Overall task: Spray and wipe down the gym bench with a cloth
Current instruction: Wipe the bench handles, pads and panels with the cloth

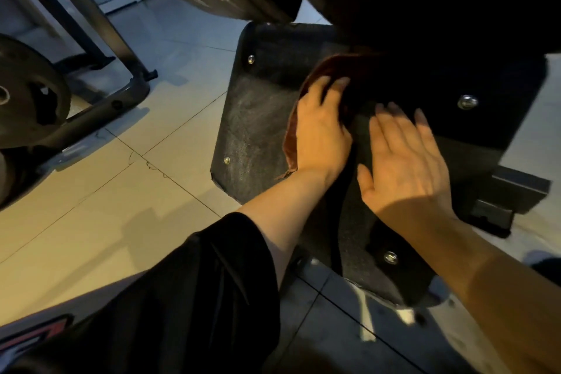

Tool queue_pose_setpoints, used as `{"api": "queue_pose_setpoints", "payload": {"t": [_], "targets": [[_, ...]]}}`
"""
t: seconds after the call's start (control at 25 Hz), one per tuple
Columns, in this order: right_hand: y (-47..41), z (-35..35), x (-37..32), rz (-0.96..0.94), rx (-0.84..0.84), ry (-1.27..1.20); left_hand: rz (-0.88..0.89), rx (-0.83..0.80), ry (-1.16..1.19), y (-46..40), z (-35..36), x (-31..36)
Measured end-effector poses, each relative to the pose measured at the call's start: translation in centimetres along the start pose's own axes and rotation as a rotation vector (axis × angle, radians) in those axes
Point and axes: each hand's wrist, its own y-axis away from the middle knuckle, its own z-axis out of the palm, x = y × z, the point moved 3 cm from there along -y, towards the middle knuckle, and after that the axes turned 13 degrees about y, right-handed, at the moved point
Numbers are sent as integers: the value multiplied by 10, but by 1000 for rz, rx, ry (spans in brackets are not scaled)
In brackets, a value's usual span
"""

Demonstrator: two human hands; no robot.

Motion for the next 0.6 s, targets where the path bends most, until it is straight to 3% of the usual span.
{"api": "queue_pose_setpoints", "payload": {"t": [0.08, 0.12, 0.24, 0.36, 0.4, 0.52, 0.6], "targets": [[16, -8, 25, 59, 23, 19, -225, 89, 63, 0, 9, 11], [25, -11, 37, 81, 45, 18, -231, 99, 55, 3, 16, 23], [55, -16, 69, 77, 99, 3, 85, -79, 8, 27, 41, 68], [70, -14, 78, 24, 67, 32, 341, -211, -67, 45, 44, 62], [70, -14, 77, 25, 43, 35, 314, -201, -83, 46, 39, 51], [64, -12, 66, 23, -13, 43, -84, -87, -84, 60, 26, 29], [64, -12, 56, 13, -20, 33, -27, -150, -70, 74, 29, 40]]}}
